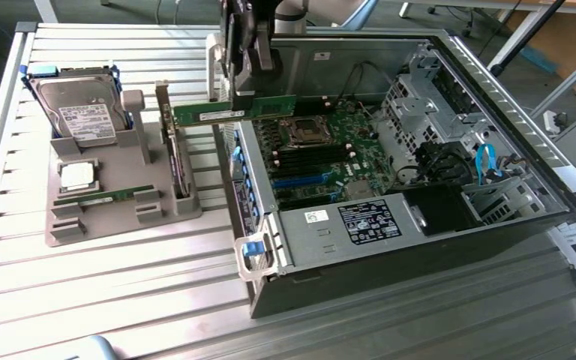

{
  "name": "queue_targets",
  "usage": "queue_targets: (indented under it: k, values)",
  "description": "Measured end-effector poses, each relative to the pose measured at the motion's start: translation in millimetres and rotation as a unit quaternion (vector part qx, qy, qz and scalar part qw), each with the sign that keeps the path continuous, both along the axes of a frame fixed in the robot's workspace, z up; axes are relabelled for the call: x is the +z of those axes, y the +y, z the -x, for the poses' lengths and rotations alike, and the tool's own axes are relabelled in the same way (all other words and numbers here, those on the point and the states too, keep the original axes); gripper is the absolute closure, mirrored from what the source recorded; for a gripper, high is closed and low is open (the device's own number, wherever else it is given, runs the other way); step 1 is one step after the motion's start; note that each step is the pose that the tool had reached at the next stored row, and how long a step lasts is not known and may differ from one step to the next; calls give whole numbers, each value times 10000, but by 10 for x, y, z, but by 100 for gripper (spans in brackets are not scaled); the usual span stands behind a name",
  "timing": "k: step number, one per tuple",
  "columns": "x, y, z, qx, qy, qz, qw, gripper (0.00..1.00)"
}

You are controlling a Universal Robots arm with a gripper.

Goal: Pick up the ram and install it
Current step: 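Pick up the ram and move it above insertion slot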

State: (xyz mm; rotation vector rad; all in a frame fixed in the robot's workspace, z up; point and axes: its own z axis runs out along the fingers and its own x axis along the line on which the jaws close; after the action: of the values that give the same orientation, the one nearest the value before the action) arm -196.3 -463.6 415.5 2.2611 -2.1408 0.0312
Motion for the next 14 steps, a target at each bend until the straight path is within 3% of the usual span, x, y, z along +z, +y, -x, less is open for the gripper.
queue_targets:
  k: [14]
  values:
    - [0, 0, -108, 0, 0, 16, 10000, 88]
